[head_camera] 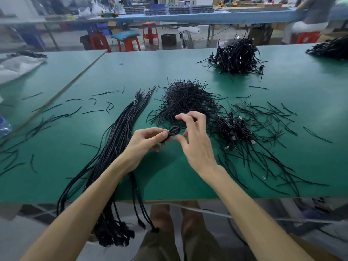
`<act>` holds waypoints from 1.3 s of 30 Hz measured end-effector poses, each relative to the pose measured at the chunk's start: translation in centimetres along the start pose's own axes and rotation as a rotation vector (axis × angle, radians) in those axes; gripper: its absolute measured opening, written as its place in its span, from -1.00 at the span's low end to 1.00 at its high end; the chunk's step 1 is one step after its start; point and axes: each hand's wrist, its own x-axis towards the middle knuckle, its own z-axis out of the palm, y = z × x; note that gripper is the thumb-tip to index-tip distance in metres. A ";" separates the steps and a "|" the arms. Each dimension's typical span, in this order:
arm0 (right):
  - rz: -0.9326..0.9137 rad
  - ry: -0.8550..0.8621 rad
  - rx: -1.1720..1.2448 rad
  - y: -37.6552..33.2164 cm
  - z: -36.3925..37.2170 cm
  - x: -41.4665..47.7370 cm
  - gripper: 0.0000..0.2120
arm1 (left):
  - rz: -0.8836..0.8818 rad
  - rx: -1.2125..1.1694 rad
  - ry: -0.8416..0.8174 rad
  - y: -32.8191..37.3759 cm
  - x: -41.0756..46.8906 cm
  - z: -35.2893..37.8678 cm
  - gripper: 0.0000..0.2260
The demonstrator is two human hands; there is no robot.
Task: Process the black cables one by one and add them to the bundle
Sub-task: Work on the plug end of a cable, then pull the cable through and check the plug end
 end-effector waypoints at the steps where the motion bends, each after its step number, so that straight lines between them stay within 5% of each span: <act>1: -0.056 -0.036 -0.068 -0.1 -0.5 -0.1 -0.66 | -0.005 0.008 -0.016 0.1 -0.1 0.0 -0.80; 7: -0.218 -0.081 -0.287 -0.1 -3.4 -0.2 -0.82 | -0.013 0.069 -0.094 1.3 -0.1 1.6 -0.83; 12: 0.008 0.019 -0.268 1.5 -5.9 1.1 -0.83 | 0.003 0.166 0.022 2.4 0.6 3.1 -0.78; 18: 0.552 0.194 -0.031 5.5 -9.4 3.0 -0.86 | 0.141 1.078 0.380 2.9 0.8 -0.4 -0.82; 23: 0.701 0.134 -0.023 7.2 -9.6 2.6 -0.78 | -0.210 1.525 0.397 2.7 0.3 -2.8 -0.73; 31: 0.576 0.096 -0.176 6.3 -8.6 1.5 -0.52 | -0.268 1.453 0.378 2.4 0.0 -4.1 -0.87; 35: 0.376 0.083 -0.227 4.6 -7.8 1.0 -0.63 | -0.235 1.086 0.365 3.3 0.4 -4.0 -0.89; 39: 0.193 -0.136 -0.092 2.0 -5.0 0.4 -0.62 | -0.106 0.889 0.165 4.3 0.3 -2.3 -0.96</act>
